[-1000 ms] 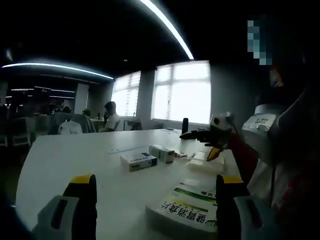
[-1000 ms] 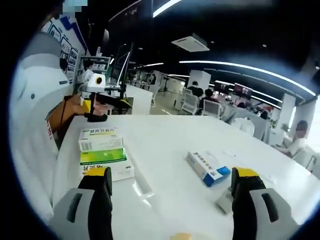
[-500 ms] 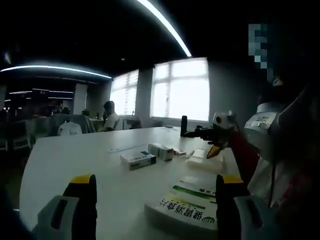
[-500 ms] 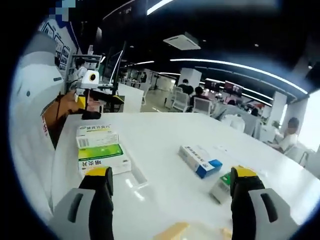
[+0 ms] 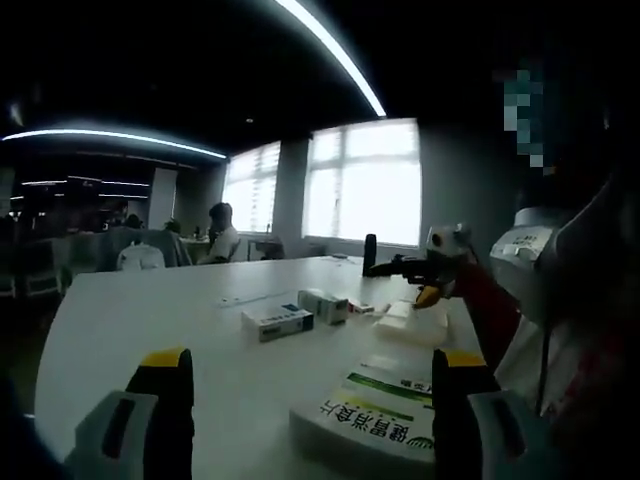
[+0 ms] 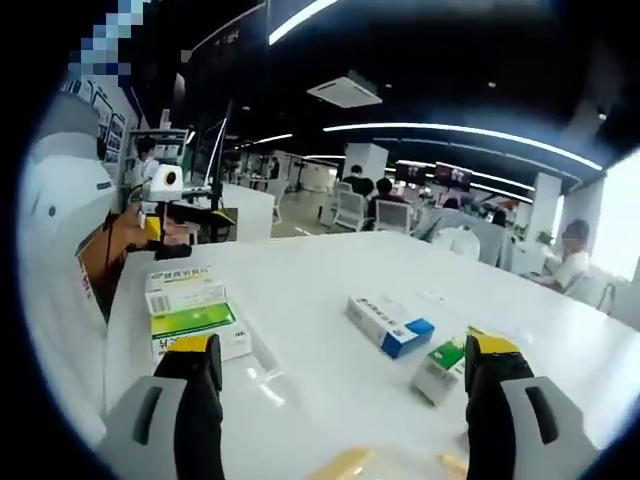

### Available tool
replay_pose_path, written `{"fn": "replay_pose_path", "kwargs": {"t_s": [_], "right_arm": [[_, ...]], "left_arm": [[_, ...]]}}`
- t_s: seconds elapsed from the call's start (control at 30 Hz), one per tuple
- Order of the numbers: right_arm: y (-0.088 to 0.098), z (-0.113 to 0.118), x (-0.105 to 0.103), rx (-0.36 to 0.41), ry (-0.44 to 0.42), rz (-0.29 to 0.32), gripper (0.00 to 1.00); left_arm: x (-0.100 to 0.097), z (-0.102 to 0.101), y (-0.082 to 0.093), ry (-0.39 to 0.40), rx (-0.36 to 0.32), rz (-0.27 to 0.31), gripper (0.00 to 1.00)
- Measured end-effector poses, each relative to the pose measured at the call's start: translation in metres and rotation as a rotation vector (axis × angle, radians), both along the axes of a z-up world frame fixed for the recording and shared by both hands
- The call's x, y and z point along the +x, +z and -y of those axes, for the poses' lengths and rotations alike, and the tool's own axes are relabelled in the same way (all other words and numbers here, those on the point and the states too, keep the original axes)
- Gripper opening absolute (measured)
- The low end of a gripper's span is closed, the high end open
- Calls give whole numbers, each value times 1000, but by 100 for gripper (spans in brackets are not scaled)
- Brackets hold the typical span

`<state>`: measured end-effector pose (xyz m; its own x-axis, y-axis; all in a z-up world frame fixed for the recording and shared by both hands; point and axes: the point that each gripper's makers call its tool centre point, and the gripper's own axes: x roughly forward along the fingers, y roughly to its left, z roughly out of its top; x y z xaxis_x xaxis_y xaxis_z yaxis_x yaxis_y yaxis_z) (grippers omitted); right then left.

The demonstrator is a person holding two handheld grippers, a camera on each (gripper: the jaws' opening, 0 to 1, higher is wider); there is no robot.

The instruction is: Arrange the small medicine boxes into an aligned row inside the storage area until every box is upright, visible, and separated from the surrounding clutter.

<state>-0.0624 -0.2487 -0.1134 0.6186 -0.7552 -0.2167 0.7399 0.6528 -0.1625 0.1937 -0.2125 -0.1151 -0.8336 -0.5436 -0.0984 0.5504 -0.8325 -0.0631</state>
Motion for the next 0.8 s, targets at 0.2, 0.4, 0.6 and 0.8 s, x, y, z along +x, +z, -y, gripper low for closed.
{"fn": "replay_pose_path", "kwargs": {"t_s": [0.2, 0.4, 0.6, 0.8], "right_arm": [[8, 8, -13, -4, -32, 105, 100], [-7, 20, -23, 13, -85, 2, 99], [0, 26, -23, -1, -92, 56, 93], [6, 38, -30, -35, -136, 104, 92]], "left_arm": [[-1, 3, -1, -3, 2, 5, 100], [-1, 6, 1, -2, -4, -4, 100], [7, 8, 0, 20, 3, 5, 100], [7, 9, -3, 29, 9, 1, 100]]}}
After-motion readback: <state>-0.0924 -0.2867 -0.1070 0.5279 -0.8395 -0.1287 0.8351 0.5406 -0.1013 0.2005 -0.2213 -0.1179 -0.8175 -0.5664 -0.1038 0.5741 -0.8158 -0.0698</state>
